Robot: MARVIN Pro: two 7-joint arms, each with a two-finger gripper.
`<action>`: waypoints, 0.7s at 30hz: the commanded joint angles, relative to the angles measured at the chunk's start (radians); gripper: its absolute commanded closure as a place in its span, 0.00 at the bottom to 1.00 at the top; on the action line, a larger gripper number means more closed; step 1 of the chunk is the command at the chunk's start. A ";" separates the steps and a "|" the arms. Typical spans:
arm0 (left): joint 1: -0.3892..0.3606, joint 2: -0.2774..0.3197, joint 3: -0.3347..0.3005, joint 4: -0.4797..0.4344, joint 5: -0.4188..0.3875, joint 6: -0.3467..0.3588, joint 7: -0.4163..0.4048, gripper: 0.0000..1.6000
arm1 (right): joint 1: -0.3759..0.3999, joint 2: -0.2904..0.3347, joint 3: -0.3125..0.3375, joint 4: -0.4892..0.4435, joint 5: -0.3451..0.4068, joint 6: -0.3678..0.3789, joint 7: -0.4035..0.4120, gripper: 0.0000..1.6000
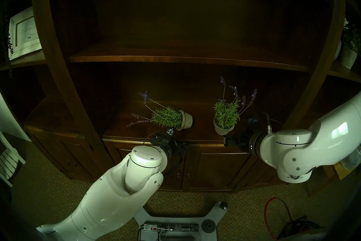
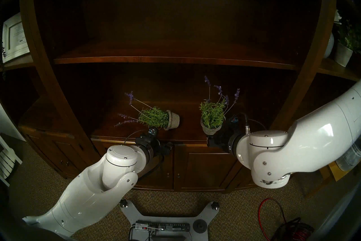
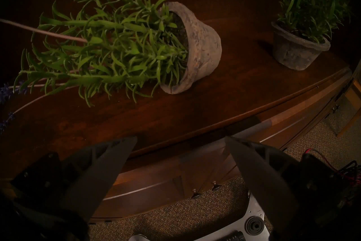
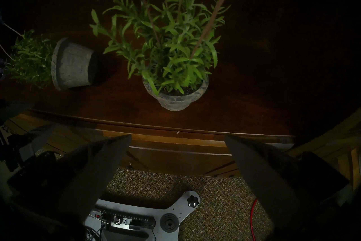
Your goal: Place the fake decorative plant upright
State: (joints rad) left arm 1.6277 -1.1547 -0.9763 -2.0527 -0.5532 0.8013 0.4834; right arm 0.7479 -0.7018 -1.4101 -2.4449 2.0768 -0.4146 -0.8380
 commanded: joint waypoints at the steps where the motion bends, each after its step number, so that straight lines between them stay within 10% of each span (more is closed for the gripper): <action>1: -0.017 -0.008 -0.005 -0.022 0.002 -0.006 -0.001 0.00 | 0.038 0.011 -0.011 0.001 -0.023 -0.003 0.023 0.00; 21: -0.015 -0.010 -0.004 -0.006 0.002 -0.006 -0.001 0.00 | 0.069 0.030 -0.178 0.001 -0.067 -0.013 0.089 0.00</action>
State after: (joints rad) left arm 1.6298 -1.1566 -0.9760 -2.0377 -0.5532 0.8016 0.4830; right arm 0.7764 -0.6829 -1.5455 -2.4448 2.0412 -0.4155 -0.7655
